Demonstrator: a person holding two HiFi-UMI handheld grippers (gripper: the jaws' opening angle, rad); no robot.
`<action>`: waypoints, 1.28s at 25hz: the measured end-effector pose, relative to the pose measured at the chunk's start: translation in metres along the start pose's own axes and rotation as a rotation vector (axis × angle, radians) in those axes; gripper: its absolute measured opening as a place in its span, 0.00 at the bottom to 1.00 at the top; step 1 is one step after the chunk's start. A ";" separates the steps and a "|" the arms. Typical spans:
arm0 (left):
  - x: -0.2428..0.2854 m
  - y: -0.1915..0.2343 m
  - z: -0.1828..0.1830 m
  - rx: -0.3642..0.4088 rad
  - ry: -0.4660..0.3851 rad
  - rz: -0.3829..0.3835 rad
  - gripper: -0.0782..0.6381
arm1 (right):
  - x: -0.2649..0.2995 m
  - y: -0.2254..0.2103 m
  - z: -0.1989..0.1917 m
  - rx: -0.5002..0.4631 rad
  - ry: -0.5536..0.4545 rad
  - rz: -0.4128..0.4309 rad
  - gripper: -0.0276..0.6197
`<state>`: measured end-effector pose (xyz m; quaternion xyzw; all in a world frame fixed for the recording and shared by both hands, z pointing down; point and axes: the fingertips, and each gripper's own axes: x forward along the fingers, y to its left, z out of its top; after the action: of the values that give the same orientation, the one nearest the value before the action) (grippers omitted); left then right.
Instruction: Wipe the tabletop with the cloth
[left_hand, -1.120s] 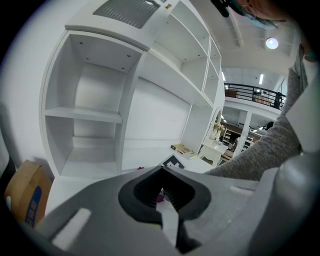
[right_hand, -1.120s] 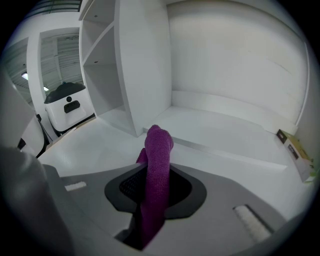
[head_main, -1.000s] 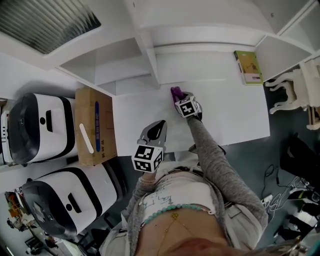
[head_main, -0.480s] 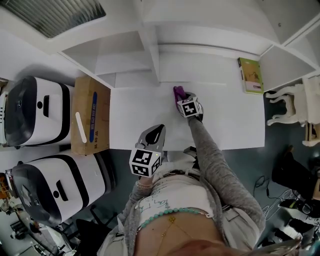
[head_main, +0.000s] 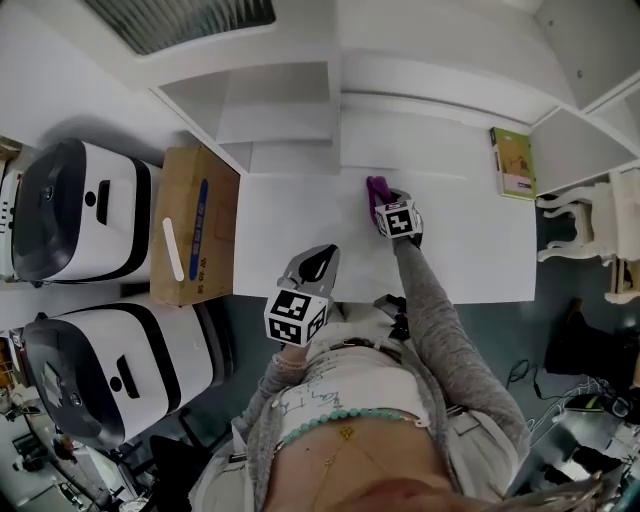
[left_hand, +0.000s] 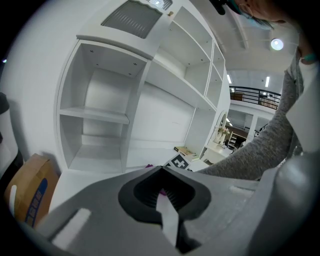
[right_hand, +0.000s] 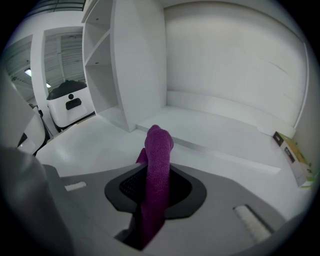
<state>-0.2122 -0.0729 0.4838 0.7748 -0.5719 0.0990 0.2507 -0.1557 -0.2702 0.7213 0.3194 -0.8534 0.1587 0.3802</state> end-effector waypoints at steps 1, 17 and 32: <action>-0.001 0.003 0.001 0.005 -0.002 -0.005 0.11 | 0.000 0.000 0.000 -0.003 0.001 -0.004 0.19; 0.000 0.024 -0.017 0.043 0.051 -0.121 0.11 | -0.003 -0.002 0.000 0.025 -0.012 -0.047 0.19; 0.044 -0.036 -0.008 0.033 0.056 -0.110 0.11 | -0.012 -0.014 -0.003 -0.024 -0.022 -0.003 0.19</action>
<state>-0.1630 -0.0976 0.5000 0.8059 -0.5196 0.1161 0.2589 -0.1389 -0.2743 0.7145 0.3177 -0.8589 0.1444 0.3749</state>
